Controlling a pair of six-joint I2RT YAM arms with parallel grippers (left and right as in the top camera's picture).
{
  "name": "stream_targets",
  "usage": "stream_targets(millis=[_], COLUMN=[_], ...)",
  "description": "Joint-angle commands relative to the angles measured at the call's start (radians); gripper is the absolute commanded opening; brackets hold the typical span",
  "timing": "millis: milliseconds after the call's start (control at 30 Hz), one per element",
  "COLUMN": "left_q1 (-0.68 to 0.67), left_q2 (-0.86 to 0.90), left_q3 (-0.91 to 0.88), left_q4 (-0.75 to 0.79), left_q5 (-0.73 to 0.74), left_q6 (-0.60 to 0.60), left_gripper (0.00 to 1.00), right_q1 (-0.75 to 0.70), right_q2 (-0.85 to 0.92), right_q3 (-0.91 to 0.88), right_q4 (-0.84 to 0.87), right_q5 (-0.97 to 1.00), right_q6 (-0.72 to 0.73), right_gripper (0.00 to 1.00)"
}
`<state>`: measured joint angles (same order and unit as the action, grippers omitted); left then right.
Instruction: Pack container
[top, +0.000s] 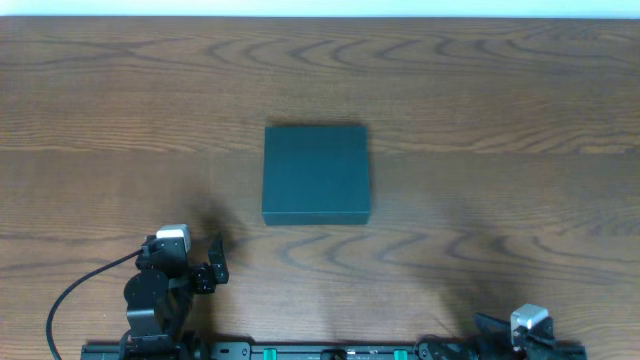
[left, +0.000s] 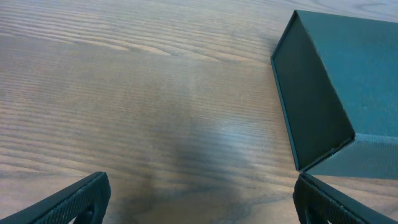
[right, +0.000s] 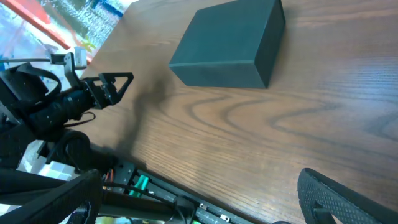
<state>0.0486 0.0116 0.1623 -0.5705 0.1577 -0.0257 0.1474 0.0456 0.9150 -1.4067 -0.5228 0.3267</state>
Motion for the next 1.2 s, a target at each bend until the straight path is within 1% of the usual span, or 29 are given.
stream_targets(millis=[0,133,267,400,467,633,733,867,1033,1167], left_q1=[-0.003,-0.003,-0.003,-0.003,-0.003,-0.003,-0.003,-0.003,-0.003,-0.003], left_q2=[-0.008,-0.008,-0.008,-0.008,-0.008,-0.008,-0.008,-0.008,-0.008,-0.008], left_q3=[-0.011,-0.011,-0.011,-0.011,-0.011,-0.011,-0.011,-0.011,-0.011,-0.011], left_q4=[0.006,0.006,0.006,0.006,0.006,0.006,0.006,0.006,0.006,0.006], left_q5=[0.015,0.015,0.015,0.015,0.015,0.015,0.015,0.015,0.015,0.015], left_q6=[-0.008,-0.007,-0.007,-0.007,-0.007,-0.007,-0.007,-0.007,-0.008,-0.007], left_gripper=[0.95,0.95,0.95,0.95,0.95,0.95,0.95,0.95,0.95,0.95], right_q1=[0.01,0.01,0.01,0.01,0.011,0.024,0.025,0.04,0.057,0.058], right_q2=[-0.002,-0.002,-0.002,-0.002,-0.003,-0.01,-0.042,-0.04,-0.04,-0.04], right_q3=[-0.001,-0.001,-0.002,-0.056,-0.119,-0.341,-0.457,-0.531,-0.648,-0.751], right_q4=[-0.001,-0.001,0.013,0.129,0.229,0.536,0.635,0.672,0.744,0.744], right_q5=[-0.004,-0.004,0.059,0.171,0.214,0.22,0.22,0.22,0.235,0.235], right_q6=[0.01,0.009,0.009,0.009,-0.006,-0.159,-0.225,-0.3,-0.309,-0.309], right_gripper=[0.99,0.99,0.99,0.99,0.99,0.99,0.99,0.99,0.99,0.99])
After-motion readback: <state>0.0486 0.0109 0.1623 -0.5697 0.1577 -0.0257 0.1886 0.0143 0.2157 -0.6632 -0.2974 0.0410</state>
